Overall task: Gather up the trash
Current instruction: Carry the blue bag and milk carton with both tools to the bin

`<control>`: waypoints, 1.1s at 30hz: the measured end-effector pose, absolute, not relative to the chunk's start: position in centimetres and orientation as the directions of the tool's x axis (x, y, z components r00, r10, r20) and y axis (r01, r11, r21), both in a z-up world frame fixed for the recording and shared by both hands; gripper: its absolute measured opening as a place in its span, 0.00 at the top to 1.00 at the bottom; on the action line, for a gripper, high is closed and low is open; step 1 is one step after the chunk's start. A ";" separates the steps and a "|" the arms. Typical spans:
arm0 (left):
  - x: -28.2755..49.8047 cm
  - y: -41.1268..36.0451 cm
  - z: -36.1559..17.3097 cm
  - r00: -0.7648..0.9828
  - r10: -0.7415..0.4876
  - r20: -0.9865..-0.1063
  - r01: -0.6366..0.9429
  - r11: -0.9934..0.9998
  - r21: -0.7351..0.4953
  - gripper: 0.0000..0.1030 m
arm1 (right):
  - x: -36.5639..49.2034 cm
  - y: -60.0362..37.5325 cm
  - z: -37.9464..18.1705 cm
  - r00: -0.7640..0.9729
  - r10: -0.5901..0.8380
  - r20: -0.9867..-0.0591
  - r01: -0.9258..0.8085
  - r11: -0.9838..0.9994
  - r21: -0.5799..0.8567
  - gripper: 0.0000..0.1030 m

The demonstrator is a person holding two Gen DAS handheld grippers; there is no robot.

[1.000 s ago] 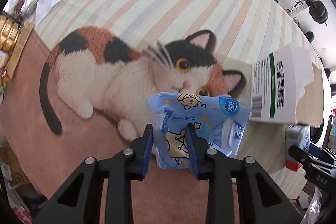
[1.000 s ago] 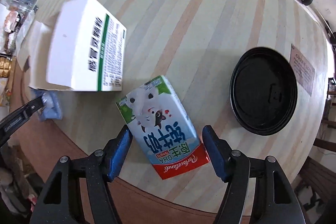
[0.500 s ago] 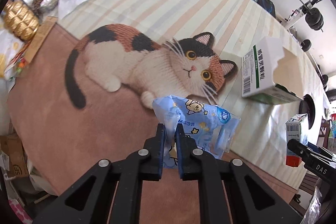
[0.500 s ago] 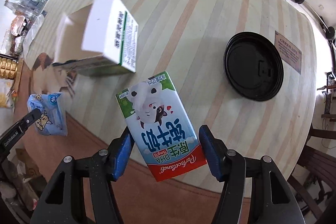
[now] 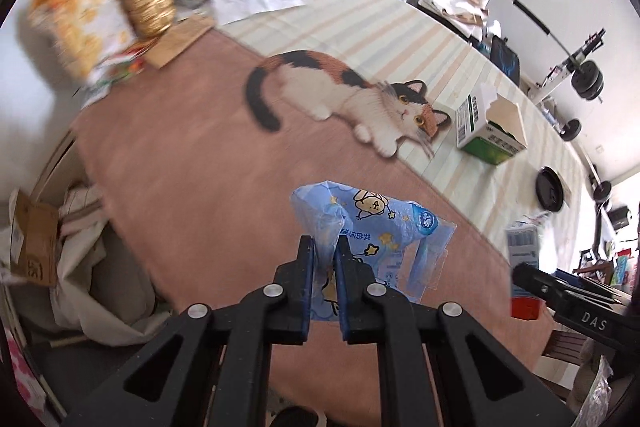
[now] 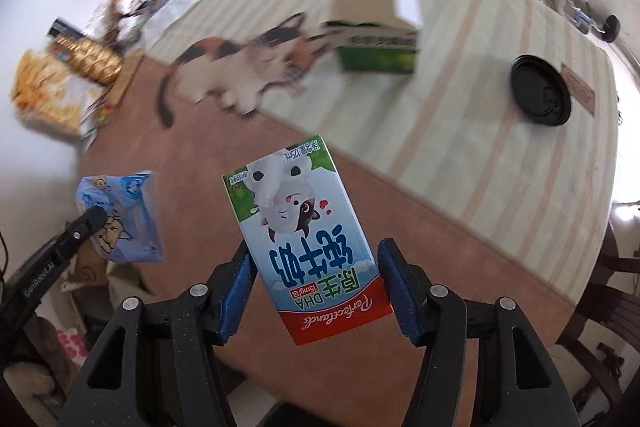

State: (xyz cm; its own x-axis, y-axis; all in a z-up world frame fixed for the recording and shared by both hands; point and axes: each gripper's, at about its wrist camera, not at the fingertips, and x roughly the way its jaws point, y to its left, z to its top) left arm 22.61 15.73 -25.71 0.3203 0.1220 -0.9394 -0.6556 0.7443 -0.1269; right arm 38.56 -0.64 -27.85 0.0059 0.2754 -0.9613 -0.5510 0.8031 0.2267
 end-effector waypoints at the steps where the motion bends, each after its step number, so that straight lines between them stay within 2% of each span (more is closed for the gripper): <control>1: 20.6 15.6 -25.3 0.326 0.130 -0.936 -0.664 0.737 -0.129 0.93 | 37.2 -0.3 -27.4 -0.001 0.285 -0.958 -0.563 0.792 0.236 0.39; 10: 3.4 15.1 -25.2 0.301 0.203 -0.932 -0.770 0.629 -0.111 0.93 | 20.7 1.0 -26.4 -0.065 0.312 -0.948 -0.671 0.689 0.274 0.39; 16: -6.0 15.3 -29.7 0.218 0.190 -0.957 -0.850 0.518 -0.091 0.93 | 11.4 3.3 -31.4 -0.154 0.219 -0.963 -0.747 0.613 0.259 0.40; 22: -12.4 16.0 -39.8 0.112 0.104 -0.988 -0.918 0.393 -0.062 0.92 | 5.0 6.0 -40.2 -0.201 0.110 -0.973 -0.814 0.534 0.228 0.40; 33: -17.4 16.6 -61.5 0.032 -0.072 -0.997 -0.966 0.252 -0.049 0.87 | 0.8 8.3 -62.0 -0.250 -0.050 -0.967 -0.858 0.474 0.198 0.40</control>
State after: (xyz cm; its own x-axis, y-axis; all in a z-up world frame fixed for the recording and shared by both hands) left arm -17.43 16.58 -61.49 0.0317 -0.0722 -0.9969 -0.9664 0.2525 -0.0491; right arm 0.80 8.33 -62.05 -0.2502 -0.0498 -0.9669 -0.8582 0.4737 0.1977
